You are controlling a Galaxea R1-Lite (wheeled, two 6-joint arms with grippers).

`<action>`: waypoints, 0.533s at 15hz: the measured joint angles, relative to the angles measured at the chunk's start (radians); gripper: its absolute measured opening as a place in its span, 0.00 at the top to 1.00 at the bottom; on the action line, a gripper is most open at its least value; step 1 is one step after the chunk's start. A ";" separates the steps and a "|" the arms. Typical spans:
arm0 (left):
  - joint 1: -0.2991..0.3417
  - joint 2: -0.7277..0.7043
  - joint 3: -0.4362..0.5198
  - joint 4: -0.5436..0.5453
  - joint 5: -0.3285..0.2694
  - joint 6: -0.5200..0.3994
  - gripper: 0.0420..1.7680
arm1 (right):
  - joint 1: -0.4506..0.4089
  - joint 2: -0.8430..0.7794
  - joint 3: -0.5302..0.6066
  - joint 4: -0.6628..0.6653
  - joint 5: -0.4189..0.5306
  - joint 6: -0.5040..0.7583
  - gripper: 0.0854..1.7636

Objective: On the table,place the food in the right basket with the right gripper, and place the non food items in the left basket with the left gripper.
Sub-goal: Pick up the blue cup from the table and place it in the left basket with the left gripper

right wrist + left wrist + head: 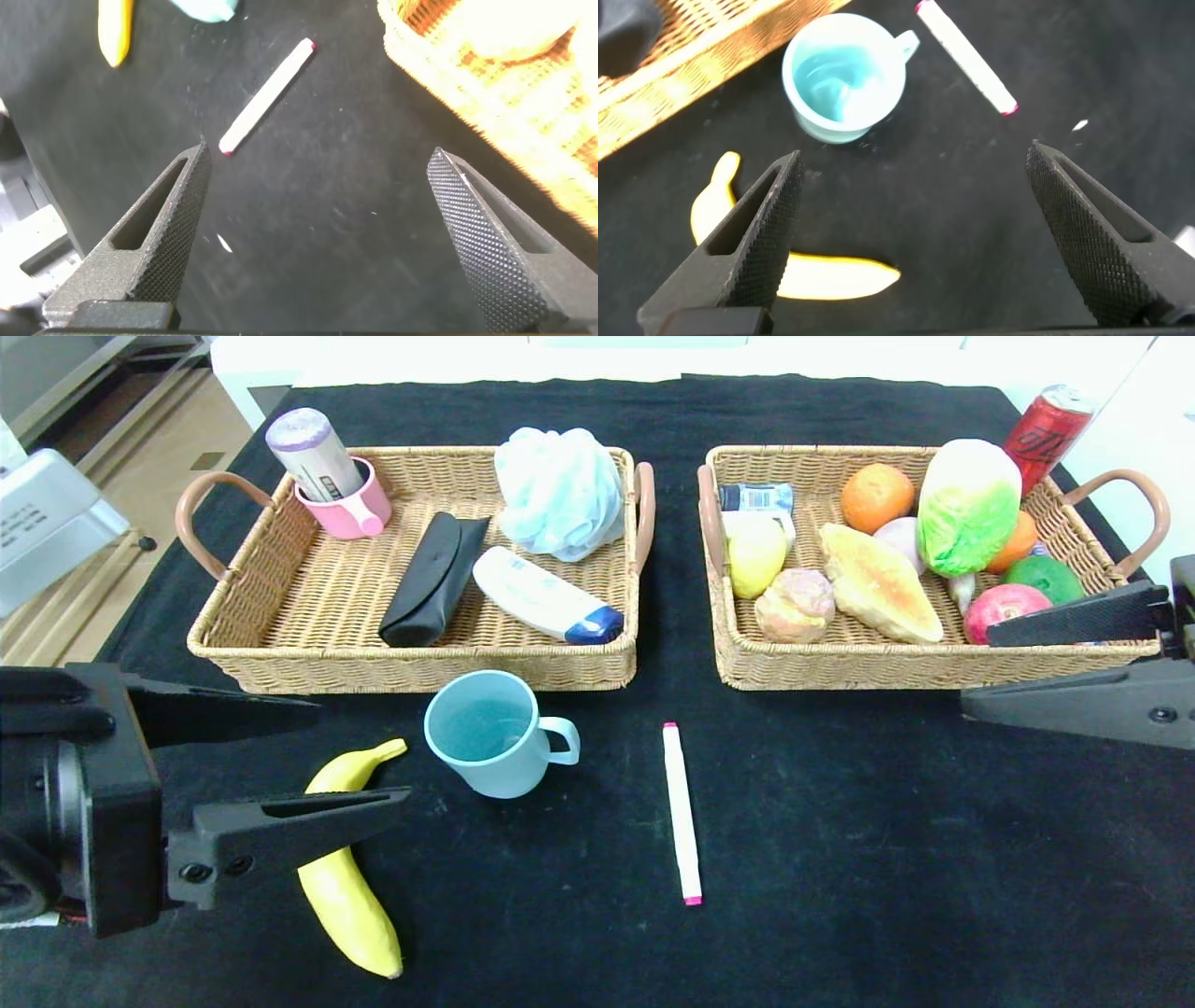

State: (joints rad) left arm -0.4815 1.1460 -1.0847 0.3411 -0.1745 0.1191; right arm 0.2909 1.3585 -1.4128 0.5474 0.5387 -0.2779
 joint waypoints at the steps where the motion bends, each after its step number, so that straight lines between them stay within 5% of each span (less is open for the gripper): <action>1: 0.000 0.005 0.000 0.000 0.007 0.000 0.03 | -0.033 -0.013 0.014 0.000 0.039 -0.040 0.04; 8: 0.001 0.068 -0.042 0.047 0.058 -0.027 0.03 | -0.191 -0.074 0.114 -0.002 0.157 -0.141 0.04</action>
State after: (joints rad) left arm -0.4800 1.2143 -1.1270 0.3877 -0.1164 0.0919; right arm 0.1000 1.2845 -1.2987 0.5455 0.6960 -0.4185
